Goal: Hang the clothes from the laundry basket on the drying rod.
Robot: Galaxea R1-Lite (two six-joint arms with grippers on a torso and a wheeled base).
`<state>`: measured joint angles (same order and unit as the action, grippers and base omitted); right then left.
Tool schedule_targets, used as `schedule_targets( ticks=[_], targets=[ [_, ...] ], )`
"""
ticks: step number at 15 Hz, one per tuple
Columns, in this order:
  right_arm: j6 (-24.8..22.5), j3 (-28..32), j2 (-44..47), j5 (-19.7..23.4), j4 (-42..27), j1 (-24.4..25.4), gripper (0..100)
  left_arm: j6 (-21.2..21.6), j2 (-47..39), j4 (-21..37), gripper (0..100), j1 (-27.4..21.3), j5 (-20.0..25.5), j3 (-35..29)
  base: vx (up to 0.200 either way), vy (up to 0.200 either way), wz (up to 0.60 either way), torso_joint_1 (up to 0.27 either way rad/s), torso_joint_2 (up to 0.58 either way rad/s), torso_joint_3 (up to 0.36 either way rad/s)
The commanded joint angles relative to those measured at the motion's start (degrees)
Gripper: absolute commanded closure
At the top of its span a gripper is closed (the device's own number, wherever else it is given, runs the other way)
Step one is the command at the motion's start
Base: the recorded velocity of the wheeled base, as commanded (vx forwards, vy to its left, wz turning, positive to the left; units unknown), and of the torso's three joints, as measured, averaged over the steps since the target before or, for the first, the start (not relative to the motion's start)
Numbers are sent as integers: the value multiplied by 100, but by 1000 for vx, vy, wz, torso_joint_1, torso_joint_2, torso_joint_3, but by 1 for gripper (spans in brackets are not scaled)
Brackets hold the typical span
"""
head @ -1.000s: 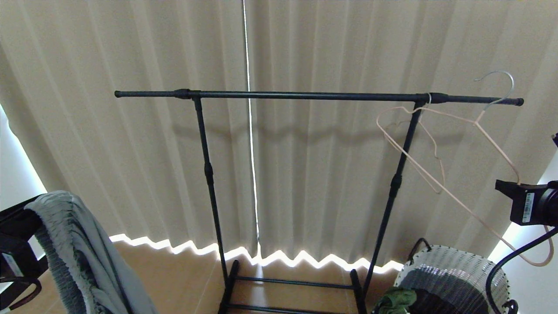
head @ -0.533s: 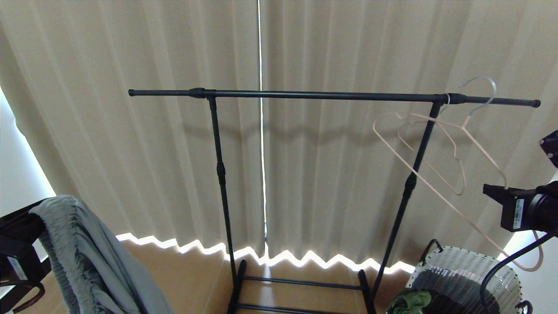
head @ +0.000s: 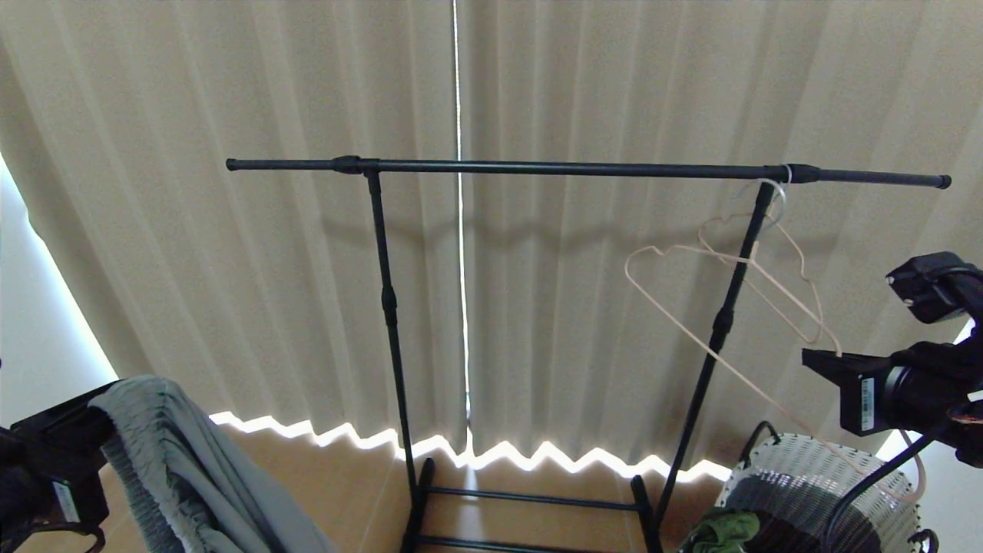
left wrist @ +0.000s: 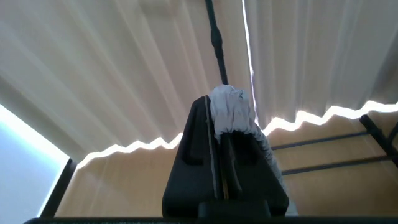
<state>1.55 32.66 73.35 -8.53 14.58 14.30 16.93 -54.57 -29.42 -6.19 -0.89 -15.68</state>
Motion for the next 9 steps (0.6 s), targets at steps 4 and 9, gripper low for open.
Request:
schedule_targets(
  ticks=[4,9],
  targets=[
    [197,39,294,10,10,548,100,381,-1153,24,100,-207,-69,-840,0,0,0,0,0,0],
    [583,188,478,54,19,1550,100,346,-2814,199,100,-1121,-1300,-2264,0,0,0,0,0,0]
  ],
)
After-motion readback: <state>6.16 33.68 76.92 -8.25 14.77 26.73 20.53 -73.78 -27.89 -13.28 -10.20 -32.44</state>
